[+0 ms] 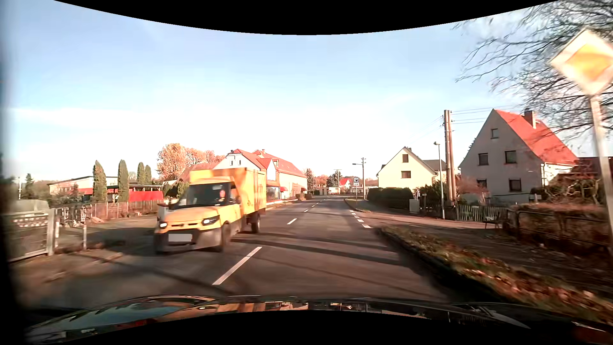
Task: Follow the waypoints while adhering to traffic rules and regulations
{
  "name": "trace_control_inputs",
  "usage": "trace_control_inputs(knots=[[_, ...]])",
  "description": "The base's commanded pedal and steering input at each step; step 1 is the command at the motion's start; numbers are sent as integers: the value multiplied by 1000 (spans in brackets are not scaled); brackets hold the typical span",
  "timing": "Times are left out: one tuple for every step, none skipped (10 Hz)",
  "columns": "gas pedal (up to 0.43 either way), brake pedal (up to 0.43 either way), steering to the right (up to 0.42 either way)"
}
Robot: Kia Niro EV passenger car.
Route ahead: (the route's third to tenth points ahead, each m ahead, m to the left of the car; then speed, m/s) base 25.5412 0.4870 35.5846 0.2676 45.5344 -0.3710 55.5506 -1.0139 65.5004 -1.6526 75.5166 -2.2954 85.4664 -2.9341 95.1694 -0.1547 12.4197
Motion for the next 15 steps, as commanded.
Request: trace_control_inputs(knots=[[118, 0, 1], [118, 0, 1], [118, 0, 1], [118, 0, 1], [118, 0, 1], [118, 0, 1], [118, 0, 1], [118, 0, 1], [118, 0, 1], [118, 0, 3], [118, 0, 3], [110, 0, 3], [110, 0, 4], [110, 0, 5], [110, 0, 5]])
